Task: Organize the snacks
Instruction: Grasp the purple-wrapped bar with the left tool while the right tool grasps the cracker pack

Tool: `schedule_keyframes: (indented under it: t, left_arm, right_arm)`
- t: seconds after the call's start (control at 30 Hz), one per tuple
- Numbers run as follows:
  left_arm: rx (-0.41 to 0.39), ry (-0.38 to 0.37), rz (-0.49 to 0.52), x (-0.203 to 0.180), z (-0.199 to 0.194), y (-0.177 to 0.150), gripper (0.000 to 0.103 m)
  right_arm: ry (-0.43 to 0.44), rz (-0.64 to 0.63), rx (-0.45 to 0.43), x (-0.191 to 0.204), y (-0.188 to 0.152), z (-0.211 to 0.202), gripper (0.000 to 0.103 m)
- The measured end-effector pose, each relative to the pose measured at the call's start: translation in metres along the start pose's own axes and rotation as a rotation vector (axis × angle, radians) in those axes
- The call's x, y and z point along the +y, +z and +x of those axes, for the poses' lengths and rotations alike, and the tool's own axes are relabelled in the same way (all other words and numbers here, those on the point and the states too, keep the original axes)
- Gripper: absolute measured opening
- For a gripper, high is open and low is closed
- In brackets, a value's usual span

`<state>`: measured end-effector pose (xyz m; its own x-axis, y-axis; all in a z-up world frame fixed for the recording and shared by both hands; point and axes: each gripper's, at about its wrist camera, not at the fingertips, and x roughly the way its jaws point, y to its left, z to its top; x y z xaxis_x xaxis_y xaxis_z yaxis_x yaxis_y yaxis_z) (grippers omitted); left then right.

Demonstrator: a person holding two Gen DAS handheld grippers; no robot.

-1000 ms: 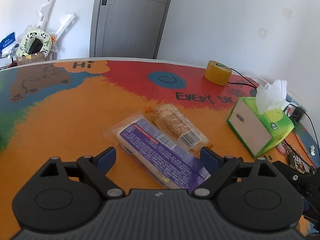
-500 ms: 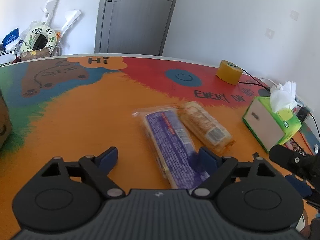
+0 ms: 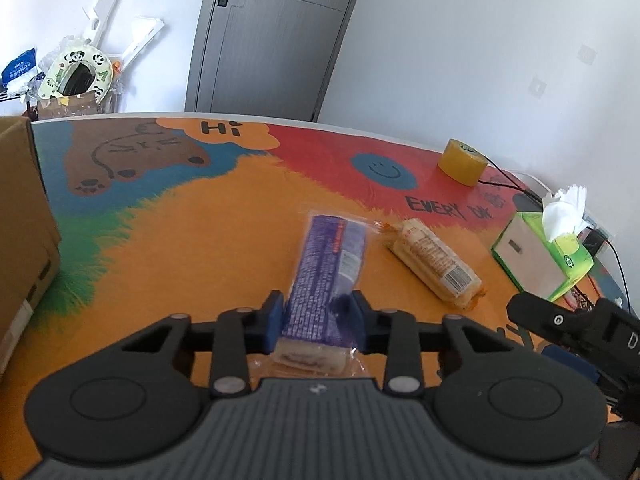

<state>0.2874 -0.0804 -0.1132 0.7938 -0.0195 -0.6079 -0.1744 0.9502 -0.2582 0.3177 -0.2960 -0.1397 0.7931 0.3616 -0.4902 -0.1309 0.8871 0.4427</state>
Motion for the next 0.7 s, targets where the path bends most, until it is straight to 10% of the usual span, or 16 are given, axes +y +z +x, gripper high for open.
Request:
schedule_keyframes:
  t: [0.7]
  left_arm:
    - [-0.021,0.075,-0.047,0.025,0.004,0.019,0.038]
  right_arm:
    - [-0.024,-0.229,0.051,0.036,0.033,0.048,0.097]
